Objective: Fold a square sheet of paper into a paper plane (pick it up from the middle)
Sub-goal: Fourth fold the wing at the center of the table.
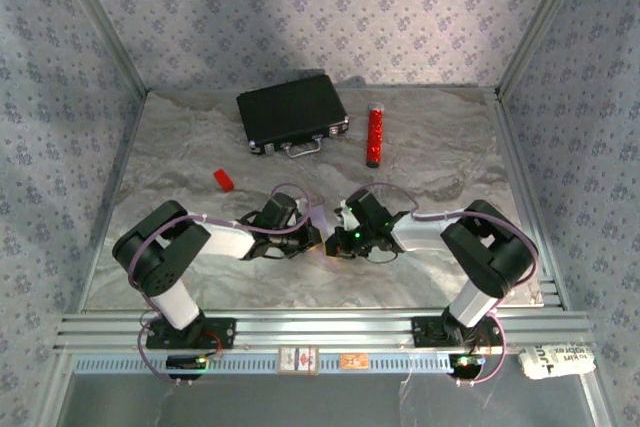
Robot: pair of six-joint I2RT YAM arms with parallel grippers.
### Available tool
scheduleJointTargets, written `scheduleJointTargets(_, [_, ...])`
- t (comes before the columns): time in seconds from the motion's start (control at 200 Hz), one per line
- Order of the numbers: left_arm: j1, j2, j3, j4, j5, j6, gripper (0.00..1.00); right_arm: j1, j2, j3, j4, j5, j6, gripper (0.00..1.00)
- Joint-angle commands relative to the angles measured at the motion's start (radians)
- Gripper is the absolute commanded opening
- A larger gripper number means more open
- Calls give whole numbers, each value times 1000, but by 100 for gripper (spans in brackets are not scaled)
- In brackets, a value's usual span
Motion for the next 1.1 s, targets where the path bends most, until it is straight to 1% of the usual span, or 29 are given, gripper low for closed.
scheduleJointTargets(0.0, [1, 31, -3, -55, -36, 10, 2, 2, -20, 43, -34, 16, 14, 0])
scheduleJointTargets(0.095, [0, 34, -1, -50, -31, 9, 2, 11, 15, 58, -21, 4, 15, 0])
scheduleJointTargets(0.285, [3, 31, -4, -46, -34, 7, 2, 18, 79, 16, -45, 58, 18, 0])
scheduleJointTargets(0.5, [24, 31, 3, -40, -35, 13, 2, 10, 81, -57, -56, 52, 13, 0])
scheduleJointTargets(0.755, [100, 32, 35, -72, -29, 55, 2, 3, 80, -60, -82, 47, -21, 0])
scheduleJointTargets(1.094, [221, 34, 65, -110, 15, 113, 3, 1, 76, -59, -111, 30, -54, 0])
